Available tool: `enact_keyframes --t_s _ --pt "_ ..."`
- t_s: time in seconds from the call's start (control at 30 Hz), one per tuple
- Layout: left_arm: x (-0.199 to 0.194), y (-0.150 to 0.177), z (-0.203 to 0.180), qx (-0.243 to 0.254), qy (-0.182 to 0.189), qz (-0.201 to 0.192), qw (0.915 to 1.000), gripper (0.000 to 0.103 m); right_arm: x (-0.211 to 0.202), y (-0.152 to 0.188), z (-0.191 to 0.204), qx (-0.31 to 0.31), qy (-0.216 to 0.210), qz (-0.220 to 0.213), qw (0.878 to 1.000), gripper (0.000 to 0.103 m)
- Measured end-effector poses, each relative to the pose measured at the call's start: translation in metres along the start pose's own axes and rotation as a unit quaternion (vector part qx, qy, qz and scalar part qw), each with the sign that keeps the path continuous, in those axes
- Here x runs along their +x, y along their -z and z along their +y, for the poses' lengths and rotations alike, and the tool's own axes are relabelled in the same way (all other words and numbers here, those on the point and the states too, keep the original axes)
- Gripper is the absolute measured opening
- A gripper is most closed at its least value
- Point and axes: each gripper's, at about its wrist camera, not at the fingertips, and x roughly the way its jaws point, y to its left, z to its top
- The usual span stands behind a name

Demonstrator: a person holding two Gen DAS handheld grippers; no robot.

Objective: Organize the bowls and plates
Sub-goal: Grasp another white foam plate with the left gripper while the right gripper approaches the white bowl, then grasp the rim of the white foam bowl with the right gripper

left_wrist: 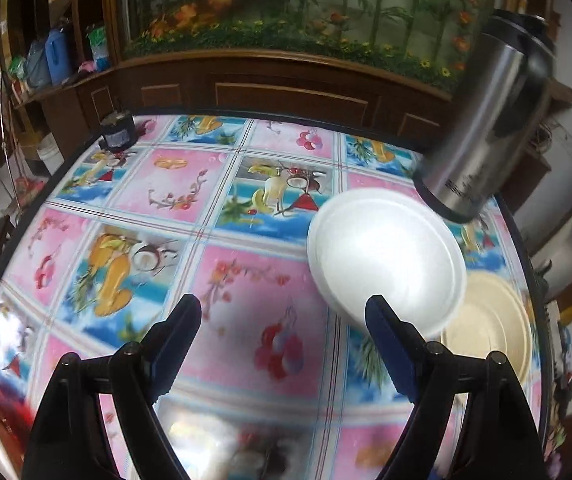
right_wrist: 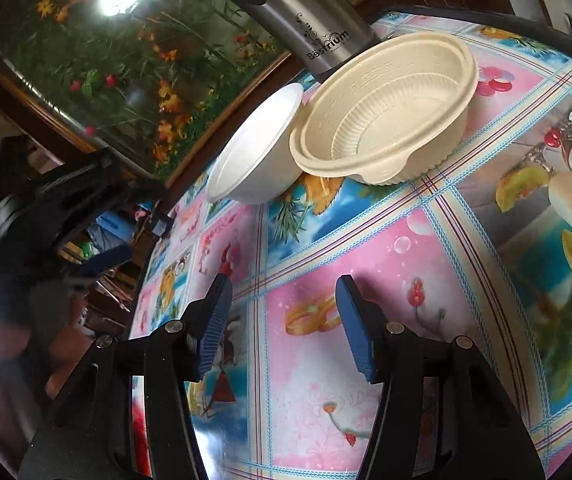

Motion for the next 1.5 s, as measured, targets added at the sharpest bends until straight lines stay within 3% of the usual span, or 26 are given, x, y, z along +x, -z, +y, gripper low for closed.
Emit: enact_keyframes --t_s 0.27,0.57,0.63,0.7,0.83,0.87,0.9,1.23,1.5 --pt "0.041 -0.01 0.006 -0.049 0.019 0.041 0.9977 0.084 0.006 0.0 0.002 -0.001 0.005 0.01 1.0 0.054" --pt "0.056 -0.003 -0.007 -0.036 0.031 0.054 0.9974 0.081 0.008 -0.001 0.003 -0.001 0.005 0.01 1.0 0.054" --pt "0.058 -0.002 -0.007 -0.035 0.029 0.056 0.9974 0.075 0.008 -0.001 0.003 -0.001 0.005 0.01 1.0 0.054" --pt "0.059 -0.002 -0.005 -0.039 0.028 0.06 0.9971 0.055 0.008 -0.001 0.003 -0.001 0.005 0.01 1.0 0.054" --pt "0.063 -0.001 -0.005 -0.036 0.026 0.076 0.9961 0.036 0.009 -0.001 0.003 -0.003 0.008 0.01 1.0 0.054" --pt "0.065 0.0 -0.006 -0.036 0.028 0.083 0.9955 0.022 0.008 -0.001 0.003 -0.003 0.008 0.01 1.0 0.054" --pt "0.067 0.001 -0.006 -0.035 0.034 0.089 0.9948 0.019 0.008 -0.002 0.004 -0.003 0.008 0.01 1.0 0.054" --pt "0.048 0.003 -0.016 -0.002 0.043 0.084 0.9955 0.014 0.008 -0.004 0.004 0.001 0.004 0.012 1.0 0.054" --pt "0.033 0.014 -0.001 0.01 0.035 0.089 0.9954 0.014 0.006 -0.012 -0.008 0.039 -0.031 0.016 0.999 0.054"
